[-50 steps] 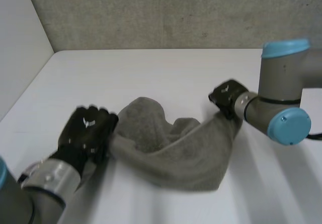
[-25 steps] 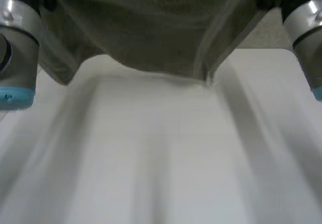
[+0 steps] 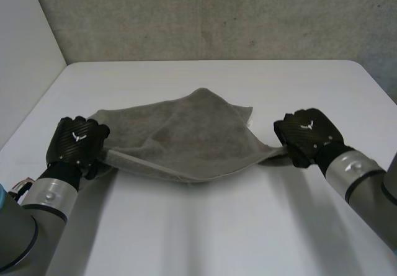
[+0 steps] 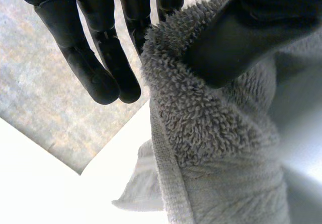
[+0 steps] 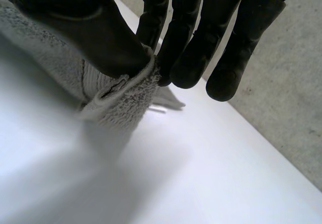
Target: Fold the towel.
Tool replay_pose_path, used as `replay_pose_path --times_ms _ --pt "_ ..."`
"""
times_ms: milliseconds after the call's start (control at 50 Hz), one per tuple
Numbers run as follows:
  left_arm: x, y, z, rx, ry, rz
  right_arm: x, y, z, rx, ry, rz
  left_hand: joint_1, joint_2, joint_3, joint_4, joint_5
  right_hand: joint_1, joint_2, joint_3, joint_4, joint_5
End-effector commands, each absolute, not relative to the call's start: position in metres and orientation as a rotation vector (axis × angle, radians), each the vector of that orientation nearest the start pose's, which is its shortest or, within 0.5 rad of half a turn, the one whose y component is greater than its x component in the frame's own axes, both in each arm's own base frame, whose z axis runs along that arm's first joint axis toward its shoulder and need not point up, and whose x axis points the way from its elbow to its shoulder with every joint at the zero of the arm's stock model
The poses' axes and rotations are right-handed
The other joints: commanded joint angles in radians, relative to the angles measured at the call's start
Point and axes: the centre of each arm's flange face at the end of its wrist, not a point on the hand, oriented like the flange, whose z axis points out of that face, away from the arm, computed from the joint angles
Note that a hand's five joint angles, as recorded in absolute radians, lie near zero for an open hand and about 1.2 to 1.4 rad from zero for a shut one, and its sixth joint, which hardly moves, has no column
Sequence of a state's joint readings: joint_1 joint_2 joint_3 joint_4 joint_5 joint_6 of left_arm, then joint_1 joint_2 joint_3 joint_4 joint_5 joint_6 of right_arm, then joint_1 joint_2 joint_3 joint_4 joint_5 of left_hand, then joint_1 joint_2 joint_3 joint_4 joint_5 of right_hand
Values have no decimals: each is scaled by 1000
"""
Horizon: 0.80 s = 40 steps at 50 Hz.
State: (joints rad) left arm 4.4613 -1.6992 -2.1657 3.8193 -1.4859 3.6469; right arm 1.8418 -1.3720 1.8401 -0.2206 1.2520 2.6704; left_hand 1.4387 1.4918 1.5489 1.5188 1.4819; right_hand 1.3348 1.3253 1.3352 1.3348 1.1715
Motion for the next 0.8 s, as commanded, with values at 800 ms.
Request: replay_pose_path --times_ms 800 --pt "-199 -221 132 968 2075 -1947 175 -279 192 -675 2206 -2102 -647 -700 -757 -727 -865 61 71 61 61 50"
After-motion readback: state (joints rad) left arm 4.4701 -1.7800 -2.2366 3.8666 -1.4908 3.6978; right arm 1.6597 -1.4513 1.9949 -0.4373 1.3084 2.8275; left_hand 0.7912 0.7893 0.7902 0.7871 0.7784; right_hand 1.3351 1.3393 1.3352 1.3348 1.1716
